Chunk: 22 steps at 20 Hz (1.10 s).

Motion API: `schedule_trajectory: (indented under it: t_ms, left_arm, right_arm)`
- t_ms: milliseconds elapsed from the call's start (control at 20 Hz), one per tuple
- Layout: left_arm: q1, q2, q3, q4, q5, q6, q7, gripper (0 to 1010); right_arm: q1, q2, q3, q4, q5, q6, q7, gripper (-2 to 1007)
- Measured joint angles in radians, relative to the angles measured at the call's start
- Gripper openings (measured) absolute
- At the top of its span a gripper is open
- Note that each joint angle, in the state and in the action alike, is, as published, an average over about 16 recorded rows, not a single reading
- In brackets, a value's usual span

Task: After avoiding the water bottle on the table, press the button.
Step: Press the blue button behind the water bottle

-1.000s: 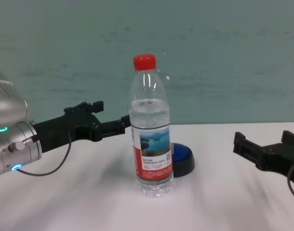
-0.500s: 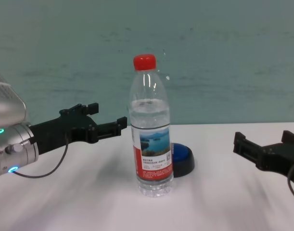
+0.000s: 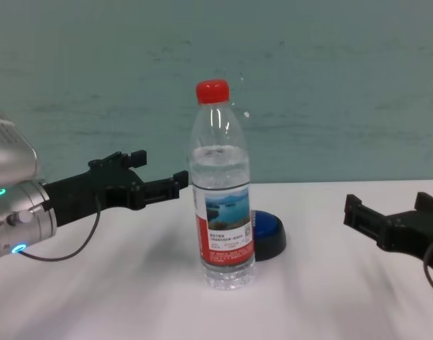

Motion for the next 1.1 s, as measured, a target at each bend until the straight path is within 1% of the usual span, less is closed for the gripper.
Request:
schedule_trajectory:
  t_ms: [100, 250, 400, 550, 700, 850, 1000, 1100]
  left_arm:
    - [0.013, 0.008, -0.004, -0.021, 0.0, 0.009, 0.005, 1000]
    - [0.043, 0.024, -0.013, -0.068, 0.0, 0.028, 0.017, 1000]
    - [0.086, 0.046, -0.026, -0.129, 0.002, 0.053, 0.034, 1000]
    - [0.14, 0.072, -0.042, -0.202, 0.006, 0.083, 0.055, 1000]
    - [0.21, 0.102, -0.065, -0.291, 0.01, 0.117, 0.08, 1000]
    - [0.288, 0.132, -0.092, -0.385, 0.013, 0.152, 0.108, 1000]
    - [0.371, 0.155, -0.122, -0.477, 0.016, 0.186, 0.137, 1000]
    - [0.426, 0.166, -0.144, -0.537, 0.017, 0.208, 0.157, 1000]
  right_arm:
    - [0.0, 0.0, 0.0, 0.0, 0.0, 0.0, 0.0, 1003]
    - [0.0, 0.0, 0.0, 0.0, 0.0, 0.0, 0.0, 1003]
    - [0.0, 0.0, 0.0, 0.0, 0.0, 0.0, 0.0, 1003]
    - [0.0, 0.0, 0.0, 0.0, 0.0, 0.0, 0.0, 1003]
    - [0.0, 0.0, 0.0, 0.0, 0.0, 0.0, 0.0, 1003]
    - [0.0, 0.0, 0.0, 0.0, 0.0, 0.0, 0.0, 1003]
    - [0.0, 0.0, 0.0, 0.0, 0.0, 0.0, 0.0, 1003]
    - [0.0, 0.0, 0.0, 0.0, 0.0, 0.0, 0.0, 1003]
